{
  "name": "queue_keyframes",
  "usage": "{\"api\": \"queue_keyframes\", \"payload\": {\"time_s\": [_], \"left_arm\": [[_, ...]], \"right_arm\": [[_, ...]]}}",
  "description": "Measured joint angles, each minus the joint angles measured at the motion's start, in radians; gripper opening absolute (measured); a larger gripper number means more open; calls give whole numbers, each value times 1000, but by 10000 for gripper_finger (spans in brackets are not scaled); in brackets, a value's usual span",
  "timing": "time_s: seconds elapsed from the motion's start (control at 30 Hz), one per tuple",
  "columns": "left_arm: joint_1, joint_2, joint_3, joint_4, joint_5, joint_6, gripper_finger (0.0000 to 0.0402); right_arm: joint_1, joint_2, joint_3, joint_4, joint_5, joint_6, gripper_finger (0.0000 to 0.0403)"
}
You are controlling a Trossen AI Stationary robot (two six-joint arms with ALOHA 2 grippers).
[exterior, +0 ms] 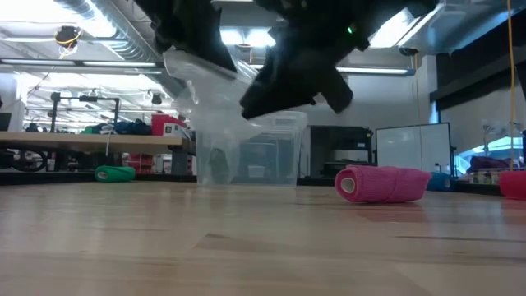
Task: Roll bandage
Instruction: Open transparent zip bag
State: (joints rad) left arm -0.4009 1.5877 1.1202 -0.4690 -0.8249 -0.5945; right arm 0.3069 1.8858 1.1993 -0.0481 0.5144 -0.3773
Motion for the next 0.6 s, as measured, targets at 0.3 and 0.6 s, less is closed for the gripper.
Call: {"api": "queue_keyframes", "payload": {"time_s": [0.3, 0.6], "left_arm": [[2, 27, 0, 153, -87, 130, 1], [-5, 26, -1, 139, -213, 126, 1]], "right_arm": [[-6, 44, 1, 133, -250, 86, 158], [-8, 55, 3, 121, -254, 136, 158]]}}
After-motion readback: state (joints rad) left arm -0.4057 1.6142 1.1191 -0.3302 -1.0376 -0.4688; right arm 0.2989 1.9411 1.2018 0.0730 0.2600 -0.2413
